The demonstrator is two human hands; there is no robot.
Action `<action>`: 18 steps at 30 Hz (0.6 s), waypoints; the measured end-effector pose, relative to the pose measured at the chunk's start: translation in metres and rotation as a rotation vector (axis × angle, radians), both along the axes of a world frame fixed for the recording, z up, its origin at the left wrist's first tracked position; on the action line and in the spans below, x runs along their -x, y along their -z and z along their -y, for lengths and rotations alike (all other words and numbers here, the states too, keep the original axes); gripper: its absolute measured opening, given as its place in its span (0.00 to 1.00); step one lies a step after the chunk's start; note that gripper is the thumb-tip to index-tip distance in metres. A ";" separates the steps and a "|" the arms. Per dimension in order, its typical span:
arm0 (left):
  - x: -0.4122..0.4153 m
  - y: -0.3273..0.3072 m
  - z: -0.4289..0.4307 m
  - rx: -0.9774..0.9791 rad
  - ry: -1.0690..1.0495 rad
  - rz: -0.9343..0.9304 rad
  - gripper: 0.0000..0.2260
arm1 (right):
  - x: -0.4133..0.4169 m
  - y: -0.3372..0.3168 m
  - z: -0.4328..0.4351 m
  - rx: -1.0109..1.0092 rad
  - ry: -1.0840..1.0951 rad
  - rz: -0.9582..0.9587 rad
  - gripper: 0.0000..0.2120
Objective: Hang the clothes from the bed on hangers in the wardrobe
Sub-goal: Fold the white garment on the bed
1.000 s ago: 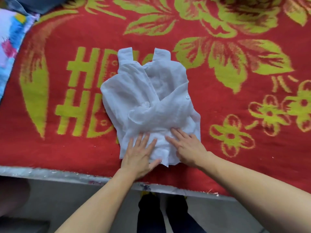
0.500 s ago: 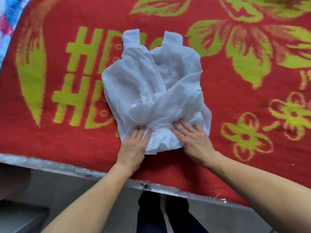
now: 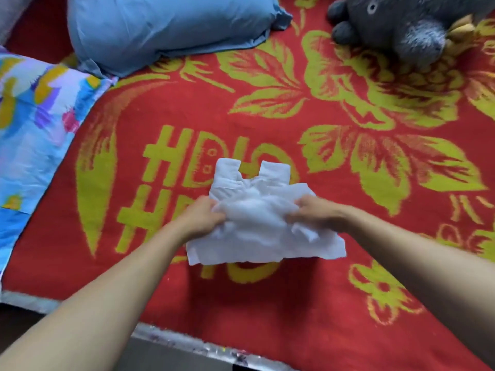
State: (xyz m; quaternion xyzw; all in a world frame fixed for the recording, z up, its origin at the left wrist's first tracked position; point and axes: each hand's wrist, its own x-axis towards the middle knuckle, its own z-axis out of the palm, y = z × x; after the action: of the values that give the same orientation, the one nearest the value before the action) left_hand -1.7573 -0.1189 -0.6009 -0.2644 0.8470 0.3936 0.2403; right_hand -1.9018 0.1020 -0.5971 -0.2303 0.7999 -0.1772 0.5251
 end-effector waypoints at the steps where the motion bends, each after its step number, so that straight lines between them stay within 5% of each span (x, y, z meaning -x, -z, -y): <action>1: 0.014 0.010 0.011 0.045 -0.066 -0.031 0.09 | 0.014 0.007 0.013 0.004 0.070 -0.031 0.07; 3: 0.041 0.031 0.029 0.158 -0.233 -0.119 0.05 | 0.040 0.022 0.038 0.023 0.233 -0.227 0.08; 6: 0.061 0.050 0.041 0.366 -0.423 -0.226 0.16 | 0.059 0.036 0.058 0.064 0.264 -0.762 0.17; 10: 0.046 0.077 0.030 0.615 0.054 -0.370 0.23 | 0.028 0.063 0.048 0.321 -0.131 -1.144 0.21; 13: 0.048 0.102 0.032 0.589 0.275 -0.293 0.33 | 0.017 0.101 0.039 0.220 -0.358 -1.057 0.26; 18: 0.090 0.119 0.057 0.255 0.145 -0.009 0.52 | 0.071 0.118 0.065 -0.045 -0.139 -0.713 0.52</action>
State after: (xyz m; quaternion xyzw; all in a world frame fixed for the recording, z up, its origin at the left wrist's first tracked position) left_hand -1.8470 -0.1757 -0.7198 -0.2290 0.9081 0.2658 0.2287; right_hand -1.9732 0.0366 -0.7154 -0.3200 0.9188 -0.0319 0.2289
